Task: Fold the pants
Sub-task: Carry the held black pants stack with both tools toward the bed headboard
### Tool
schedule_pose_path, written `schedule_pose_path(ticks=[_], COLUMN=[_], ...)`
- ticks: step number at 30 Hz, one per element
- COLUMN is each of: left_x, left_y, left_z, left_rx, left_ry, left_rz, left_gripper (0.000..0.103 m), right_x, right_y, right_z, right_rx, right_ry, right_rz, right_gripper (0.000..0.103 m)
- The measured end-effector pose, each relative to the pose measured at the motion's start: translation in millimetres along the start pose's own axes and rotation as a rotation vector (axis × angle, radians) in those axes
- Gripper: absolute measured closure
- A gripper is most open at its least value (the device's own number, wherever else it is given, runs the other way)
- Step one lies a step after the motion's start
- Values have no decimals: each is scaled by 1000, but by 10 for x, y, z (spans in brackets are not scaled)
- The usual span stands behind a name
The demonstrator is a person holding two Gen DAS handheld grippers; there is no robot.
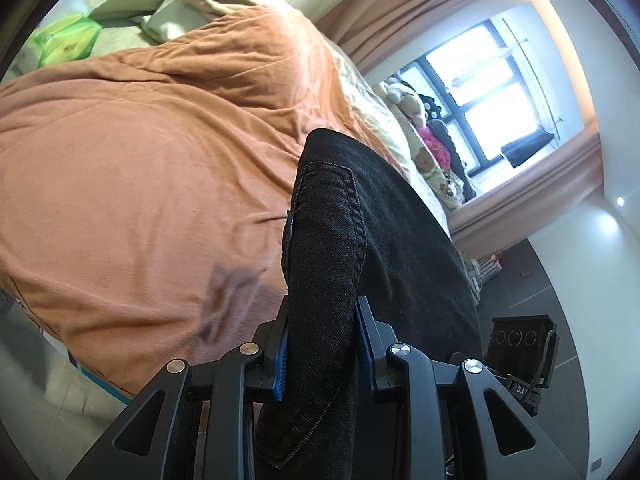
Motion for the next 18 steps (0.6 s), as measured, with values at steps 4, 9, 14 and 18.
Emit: schedule_pose_path(ticks=[4, 9, 14, 18], left_x=[-56, -158, -260, -365], left_y=[-259, -480, -655, -772], left_z=[-155, -415, -726, -1026], left_rx=[-24, -12, 0, 13], left_ry=[10, 21, 29, 33], left_rz=[-30, -77, -134, -161], left_gripper=[73, 73, 73, 73], right_x=[317, 640, 1079, 1333], right_y=[-44, -104, -202, -286], right_z=[-124, -272, -445, -569], right_rx=[4, 0, 5, 5], right_ry=[-28, -37, -51, -56], right_rz=[-9, -31, -55, -73], right_gripper=[77, 77, 77, 77])
Point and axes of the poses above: each gripper's, at about its wrist camera, not at the fingertips, and x roughly the way its jaws point, y to its right, z to its underside, the point moved 6 cm from there along x, roughly the way its jaws point, and after that the axes turned 5 degrees about z, right-handed, at the moved point
